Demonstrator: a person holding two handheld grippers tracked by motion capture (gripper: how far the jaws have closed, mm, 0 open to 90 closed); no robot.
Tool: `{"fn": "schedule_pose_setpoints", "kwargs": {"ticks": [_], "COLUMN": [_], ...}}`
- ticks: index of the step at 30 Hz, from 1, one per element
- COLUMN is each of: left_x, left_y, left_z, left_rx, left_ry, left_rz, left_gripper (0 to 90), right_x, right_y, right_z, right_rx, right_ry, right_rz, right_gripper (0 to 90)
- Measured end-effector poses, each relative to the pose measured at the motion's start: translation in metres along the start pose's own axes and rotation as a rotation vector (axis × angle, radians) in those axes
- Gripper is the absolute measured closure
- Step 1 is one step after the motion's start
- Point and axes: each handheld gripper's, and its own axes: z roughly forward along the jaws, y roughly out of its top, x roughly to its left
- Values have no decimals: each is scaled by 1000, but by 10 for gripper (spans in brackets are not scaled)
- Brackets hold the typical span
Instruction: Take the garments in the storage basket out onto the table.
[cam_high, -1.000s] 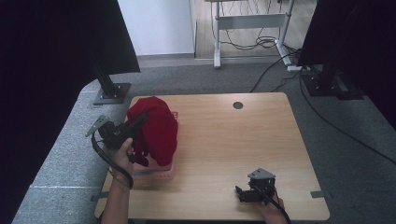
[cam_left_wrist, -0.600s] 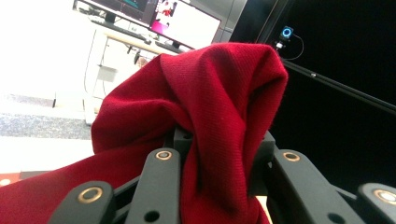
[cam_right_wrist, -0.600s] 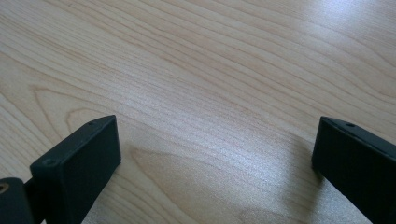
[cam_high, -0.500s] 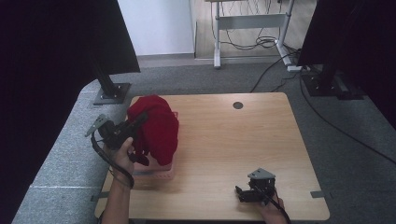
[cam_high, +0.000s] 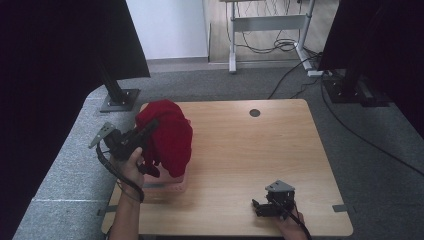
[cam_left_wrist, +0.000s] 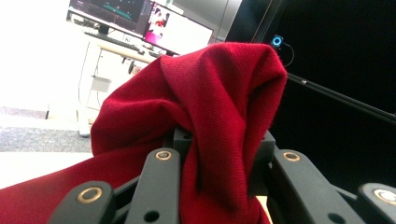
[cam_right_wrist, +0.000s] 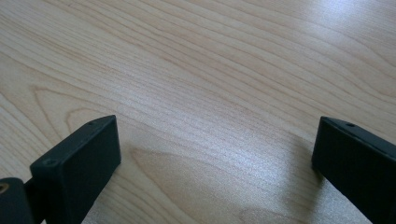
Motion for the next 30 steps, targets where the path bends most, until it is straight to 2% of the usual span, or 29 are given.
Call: {"fn": "schedule_pose_setpoints", "kwargs": {"ticks": [18,30], "left_x": [-13,-21], "left_y": [3,2], "left_z": [4,9], "left_rx": [-11,3], "left_ry": [-28,-46], "left_rz": [7,20], "left_gripper": [715,715], "right_x": [0,0], "right_y": [0,0], "right_z": [0,0], "right_rx": [0,0], "right_ry": [-1,-1], "right_rz": [1,1], "right_gripper": [9,9]}}
